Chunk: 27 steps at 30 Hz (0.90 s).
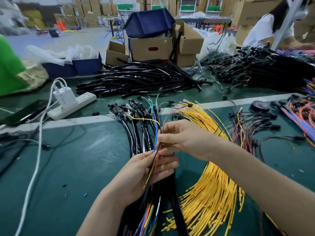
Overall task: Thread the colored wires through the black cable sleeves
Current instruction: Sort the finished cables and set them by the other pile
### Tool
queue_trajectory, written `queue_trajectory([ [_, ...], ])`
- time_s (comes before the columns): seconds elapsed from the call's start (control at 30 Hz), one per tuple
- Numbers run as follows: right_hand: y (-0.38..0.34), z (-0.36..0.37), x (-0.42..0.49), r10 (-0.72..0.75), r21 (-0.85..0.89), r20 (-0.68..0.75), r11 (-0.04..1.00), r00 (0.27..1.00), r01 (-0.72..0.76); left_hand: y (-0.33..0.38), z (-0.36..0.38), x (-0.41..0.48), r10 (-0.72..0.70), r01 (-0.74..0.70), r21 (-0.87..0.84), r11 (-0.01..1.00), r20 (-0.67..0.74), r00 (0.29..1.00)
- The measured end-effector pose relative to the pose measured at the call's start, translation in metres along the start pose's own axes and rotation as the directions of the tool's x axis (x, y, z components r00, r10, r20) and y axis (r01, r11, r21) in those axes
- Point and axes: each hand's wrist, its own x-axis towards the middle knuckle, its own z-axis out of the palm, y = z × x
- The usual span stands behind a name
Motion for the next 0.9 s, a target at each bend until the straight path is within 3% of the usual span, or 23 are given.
queue_trajectory([
  [0.17, 0.007, -0.002, 0.0, -0.046, -0.086, -0.057, 0.995, 0.997, 0.041, 0.001, -0.003, 0.0, -0.029, 0.028, -0.024, 0.999, -0.015, 0.999],
  [0.3, 0.009, -0.009, -0.002, -0.061, -0.334, -0.079, 0.942, 0.995, 0.032, 0.001, -0.008, 0.0, -0.041, 0.041, -0.022, 0.999, 0.003, 0.999],
  [0.4, 0.007, -0.011, -0.003, -0.018, -0.395, -0.037, 0.919, 0.999, 0.002, 0.001, -0.01, -0.001, -0.047, 0.046, 0.008, 0.999, 0.045, 0.998],
  [0.6, 0.008, -0.008, 0.001, 0.114, -0.306, 0.019, 0.947, 0.993, -0.103, -0.001, -0.016, 0.0, -0.045, 0.043, 0.022, 0.999, 0.148, 0.988],
  [0.8, 0.012, -0.005, 0.012, 0.26, 0.043, -0.013, 0.965, 0.965, -0.259, -0.002, -0.019, 0.002, 0.008, -0.019, 0.066, 0.998, 0.157, 0.988],
  [0.9, 0.015, -0.008, 0.016, 0.325, 0.031, 0.061, 0.945, 0.944, -0.327, -0.003, -0.02, 0.003, 0.011, -0.027, 0.105, 0.994, 0.156, 0.988],
])
